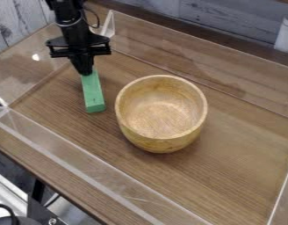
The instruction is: Remove the green block from inside the brown bowl and put it on the table
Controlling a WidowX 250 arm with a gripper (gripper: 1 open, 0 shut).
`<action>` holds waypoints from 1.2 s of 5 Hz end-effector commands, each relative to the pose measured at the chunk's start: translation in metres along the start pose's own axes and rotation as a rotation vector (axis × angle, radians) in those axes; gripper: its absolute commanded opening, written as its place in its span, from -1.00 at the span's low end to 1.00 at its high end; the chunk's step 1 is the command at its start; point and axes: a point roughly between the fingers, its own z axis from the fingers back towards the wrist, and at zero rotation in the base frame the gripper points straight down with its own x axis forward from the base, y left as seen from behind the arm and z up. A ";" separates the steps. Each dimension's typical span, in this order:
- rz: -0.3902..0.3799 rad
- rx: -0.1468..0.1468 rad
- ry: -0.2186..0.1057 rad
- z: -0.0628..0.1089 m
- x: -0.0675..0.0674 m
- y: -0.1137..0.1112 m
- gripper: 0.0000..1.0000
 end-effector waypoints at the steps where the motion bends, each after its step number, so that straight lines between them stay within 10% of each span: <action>1: -0.012 0.018 0.013 0.000 -0.012 0.014 -1.00; 6: -0.121 0.092 0.053 -0.005 -0.046 0.014 -1.00</action>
